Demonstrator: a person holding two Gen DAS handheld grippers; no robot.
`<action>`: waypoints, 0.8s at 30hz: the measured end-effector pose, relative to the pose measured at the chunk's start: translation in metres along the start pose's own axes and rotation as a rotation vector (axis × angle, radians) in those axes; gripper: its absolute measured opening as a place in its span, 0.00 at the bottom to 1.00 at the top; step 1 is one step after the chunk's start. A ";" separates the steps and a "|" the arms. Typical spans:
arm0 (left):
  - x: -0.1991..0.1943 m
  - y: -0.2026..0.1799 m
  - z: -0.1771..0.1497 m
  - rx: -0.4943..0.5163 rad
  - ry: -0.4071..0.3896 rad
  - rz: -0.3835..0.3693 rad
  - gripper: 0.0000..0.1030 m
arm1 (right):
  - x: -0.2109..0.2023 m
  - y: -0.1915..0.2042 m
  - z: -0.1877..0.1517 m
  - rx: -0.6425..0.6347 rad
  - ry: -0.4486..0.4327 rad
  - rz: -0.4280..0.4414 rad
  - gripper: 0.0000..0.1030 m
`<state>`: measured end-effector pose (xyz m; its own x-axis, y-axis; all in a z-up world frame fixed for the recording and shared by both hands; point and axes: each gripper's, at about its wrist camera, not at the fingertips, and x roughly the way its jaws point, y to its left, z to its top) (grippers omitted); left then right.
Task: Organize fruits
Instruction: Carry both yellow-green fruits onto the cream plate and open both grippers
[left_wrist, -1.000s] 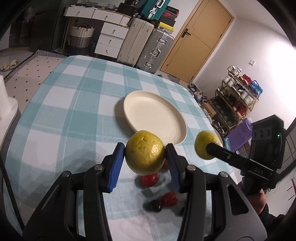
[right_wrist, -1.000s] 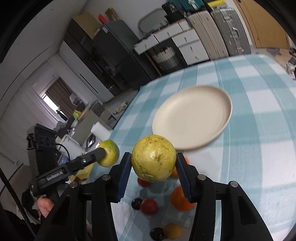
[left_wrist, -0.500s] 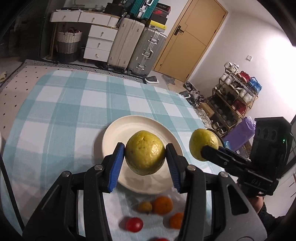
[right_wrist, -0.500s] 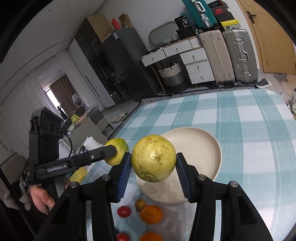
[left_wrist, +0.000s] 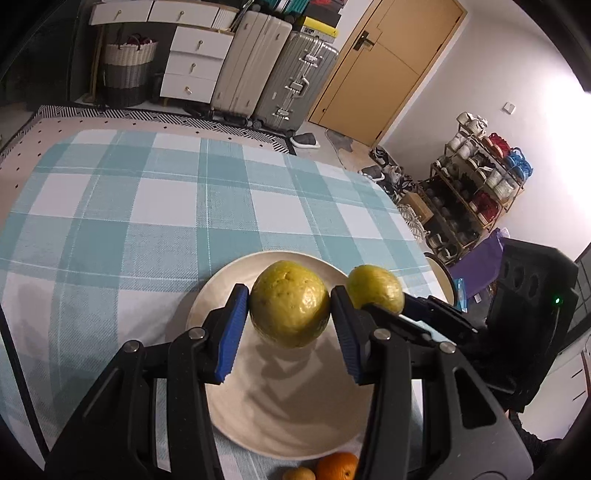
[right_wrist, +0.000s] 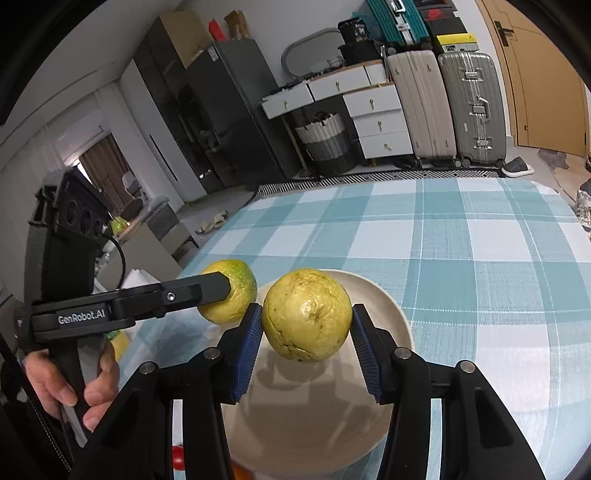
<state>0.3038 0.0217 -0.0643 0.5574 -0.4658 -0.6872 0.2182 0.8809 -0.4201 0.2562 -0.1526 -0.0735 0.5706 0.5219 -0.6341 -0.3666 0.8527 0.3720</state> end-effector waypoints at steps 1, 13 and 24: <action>0.004 0.001 0.001 -0.001 0.006 0.000 0.42 | 0.005 -0.002 0.000 0.003 0.011 0.000 0.48; 0.046 0.010 0.004 -0.029 0.068 -0.028 0.42 | 0.035 -0.012 -0.008 0.009 0.076 0.001 0.50; 0.019 0.006 0.001 -0.031 0.023 0.013 0.42 | -0.012 -0.013 -0.005 0.044 -0.058 -0.004 0.71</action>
<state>0.3165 0.0183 -0.0789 0.5412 -0.4562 -0.7064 0.1861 0.8842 -0.4285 0.2500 -0.1698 -0.0742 0.6137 0.5180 -0.5958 -0.3323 0.8540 0.4003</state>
